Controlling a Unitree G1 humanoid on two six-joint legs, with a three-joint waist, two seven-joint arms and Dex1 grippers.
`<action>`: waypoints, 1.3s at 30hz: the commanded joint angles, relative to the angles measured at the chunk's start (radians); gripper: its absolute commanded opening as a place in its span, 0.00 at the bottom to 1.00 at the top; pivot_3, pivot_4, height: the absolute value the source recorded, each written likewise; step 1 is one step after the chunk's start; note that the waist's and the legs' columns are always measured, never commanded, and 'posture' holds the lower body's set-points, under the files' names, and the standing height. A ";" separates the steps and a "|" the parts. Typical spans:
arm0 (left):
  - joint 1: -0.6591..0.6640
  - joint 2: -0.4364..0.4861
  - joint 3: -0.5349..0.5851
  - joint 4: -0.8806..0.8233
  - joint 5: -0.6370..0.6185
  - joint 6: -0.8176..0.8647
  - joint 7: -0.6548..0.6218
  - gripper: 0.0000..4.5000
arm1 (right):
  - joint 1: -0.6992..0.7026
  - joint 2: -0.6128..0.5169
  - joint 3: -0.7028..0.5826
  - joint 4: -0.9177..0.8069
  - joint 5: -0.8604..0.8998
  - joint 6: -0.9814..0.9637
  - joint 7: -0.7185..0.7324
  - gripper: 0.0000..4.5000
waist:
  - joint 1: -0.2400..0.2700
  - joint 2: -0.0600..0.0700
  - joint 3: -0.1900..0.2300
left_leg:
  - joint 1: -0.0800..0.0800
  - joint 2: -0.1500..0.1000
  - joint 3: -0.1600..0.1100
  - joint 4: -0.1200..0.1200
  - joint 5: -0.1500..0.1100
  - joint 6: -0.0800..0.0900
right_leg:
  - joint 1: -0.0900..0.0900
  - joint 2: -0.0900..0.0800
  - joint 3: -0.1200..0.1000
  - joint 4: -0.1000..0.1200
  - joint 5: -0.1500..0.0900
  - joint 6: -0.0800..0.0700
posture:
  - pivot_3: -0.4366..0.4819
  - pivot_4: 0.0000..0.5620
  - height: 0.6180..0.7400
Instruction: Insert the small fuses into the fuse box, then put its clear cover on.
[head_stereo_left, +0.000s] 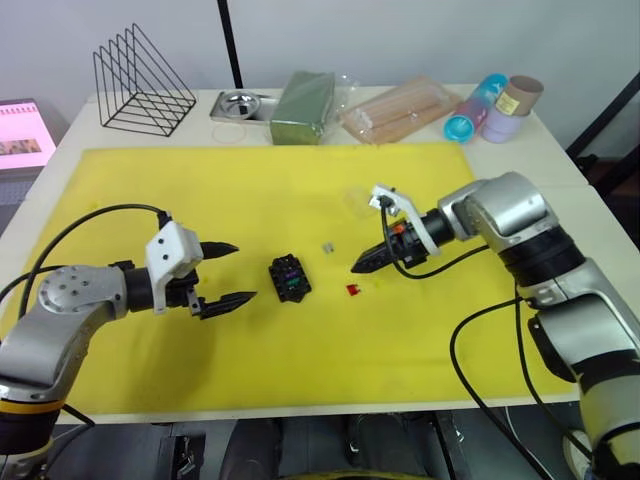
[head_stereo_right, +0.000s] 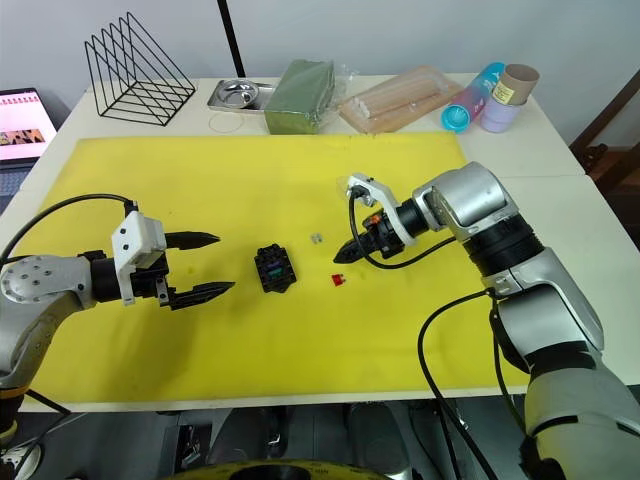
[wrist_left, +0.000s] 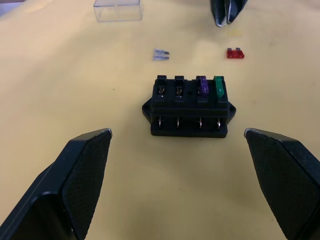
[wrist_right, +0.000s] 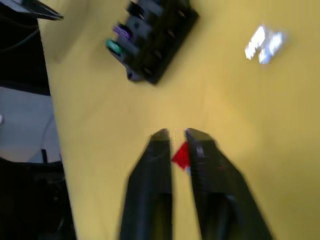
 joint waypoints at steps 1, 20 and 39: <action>-0.002 0.003 0.010 -0.021 -0.001 -0.020 -0.006 1.00 | -0.046 0.016 0.042 0.053 -0.035 -0.080 0.064 0.45 | 0.001 0.000 0.000 | 0.000 0.000 0.000 0.000 0.000 0.000 | 0.000 0.000 0.000 0.000 0.000 0.000 | 0.48 0.27 1.00; 0.036 0.011 0.036 -0.068 -0.009 -0.003 0.020 1.00 | -0.144 0.066 0.330 0.314 -0.041 -0.245 0.241 0.68 | 0.001 0.000 0.000 | 0.000 0.000 0.000 0.000 0.000 0.000 | 0.000 -0.001 0.000 0.001 0.000 0.000 | 0.48 0.27 1.00; 0.040 0.011 0.039 -0.088 -0.015 0.012 0.033 1.00 | -0.178 0.118 0.384 0.437 -0.017 -0.244 0.241 0.32 | 0.000 0.000 0.000 | 0.000 0.000 0.000 0.000 0.000 0.000 | 0.000 -0.001 0.000 0.001 0.000 0.000 | 0.48 0.27 1.00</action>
